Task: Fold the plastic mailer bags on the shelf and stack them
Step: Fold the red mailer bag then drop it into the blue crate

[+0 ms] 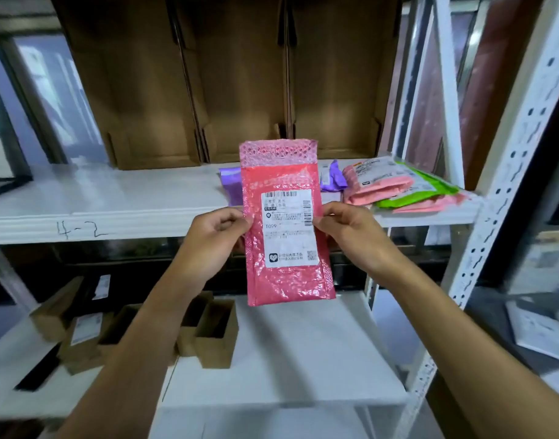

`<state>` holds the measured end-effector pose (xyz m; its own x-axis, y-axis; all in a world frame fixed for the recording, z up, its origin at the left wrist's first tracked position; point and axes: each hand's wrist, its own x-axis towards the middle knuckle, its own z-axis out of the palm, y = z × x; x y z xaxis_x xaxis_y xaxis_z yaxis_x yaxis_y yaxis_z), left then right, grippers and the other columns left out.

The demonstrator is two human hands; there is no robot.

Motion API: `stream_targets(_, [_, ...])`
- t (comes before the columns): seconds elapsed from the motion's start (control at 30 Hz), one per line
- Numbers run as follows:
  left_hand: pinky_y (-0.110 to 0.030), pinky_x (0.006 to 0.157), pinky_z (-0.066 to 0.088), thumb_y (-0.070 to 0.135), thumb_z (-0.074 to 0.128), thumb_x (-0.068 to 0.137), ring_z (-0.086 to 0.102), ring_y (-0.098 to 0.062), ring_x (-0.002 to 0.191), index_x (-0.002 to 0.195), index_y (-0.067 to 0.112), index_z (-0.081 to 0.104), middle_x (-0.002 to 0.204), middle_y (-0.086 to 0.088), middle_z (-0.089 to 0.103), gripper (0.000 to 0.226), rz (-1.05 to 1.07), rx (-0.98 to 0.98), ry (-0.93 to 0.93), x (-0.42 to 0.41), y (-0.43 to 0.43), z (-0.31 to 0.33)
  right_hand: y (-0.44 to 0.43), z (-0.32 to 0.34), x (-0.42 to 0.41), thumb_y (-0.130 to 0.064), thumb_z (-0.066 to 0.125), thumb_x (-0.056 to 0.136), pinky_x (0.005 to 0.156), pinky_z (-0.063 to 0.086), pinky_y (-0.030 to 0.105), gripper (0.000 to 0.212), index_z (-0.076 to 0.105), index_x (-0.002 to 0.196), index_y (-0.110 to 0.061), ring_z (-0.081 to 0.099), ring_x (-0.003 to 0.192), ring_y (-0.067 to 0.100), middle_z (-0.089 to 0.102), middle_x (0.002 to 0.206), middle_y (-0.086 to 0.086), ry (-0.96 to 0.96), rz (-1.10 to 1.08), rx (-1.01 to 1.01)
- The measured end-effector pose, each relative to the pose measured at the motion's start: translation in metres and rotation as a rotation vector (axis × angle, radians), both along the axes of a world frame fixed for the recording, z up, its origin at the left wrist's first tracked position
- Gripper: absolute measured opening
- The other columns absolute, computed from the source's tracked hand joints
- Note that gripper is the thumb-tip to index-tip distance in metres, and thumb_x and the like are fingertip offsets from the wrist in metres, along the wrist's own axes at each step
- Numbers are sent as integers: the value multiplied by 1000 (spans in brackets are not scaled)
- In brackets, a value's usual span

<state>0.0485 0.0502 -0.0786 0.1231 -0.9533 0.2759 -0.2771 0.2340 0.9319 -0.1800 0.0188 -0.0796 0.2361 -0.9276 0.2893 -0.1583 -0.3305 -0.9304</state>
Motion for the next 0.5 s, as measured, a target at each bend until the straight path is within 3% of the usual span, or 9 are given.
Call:
stream_targets(0.2, [-28,68,53,-2,58,96,61,-18,60,89,-4,67,73,-15,70,12,-63,54,-59,-14,23,-57,24,-46,-12,-2,51,96,62,45,16,27,69,81,-16,62,63,2,71,72,-11,-4,-89,14])
stream_targets(0.3, [-25,67,51,0,59,96,62,-17,61,89,-4,67,74,-15,70,11,-86,124,-87,-24,32,-90,32,-72,-18,-4,50,96,64,48,15,25,70,84,-13,66,68,5,73,77,-5,13,-104,86])
stream_targets(0.43, [-15,61,47,3,60,96,62,-11,59,86,-3,66,65,1,69,13,-95,245,-101,-36,35,-128,36,-109,-27,-4,49,97,58,49,20,20,67,90,0,62,65,18,69,77,14,9,-133,207])
stream_targets(0.5, [-15,60,47,2,59,96,62,-11,58,86,-5,65,65,0,69,13,-99,290,-102,-41,37,-152,41,-133,-33,-5,48,97,57,48,23,21,66,86,-1,59,62,18,66,72,10,8,-146,261])
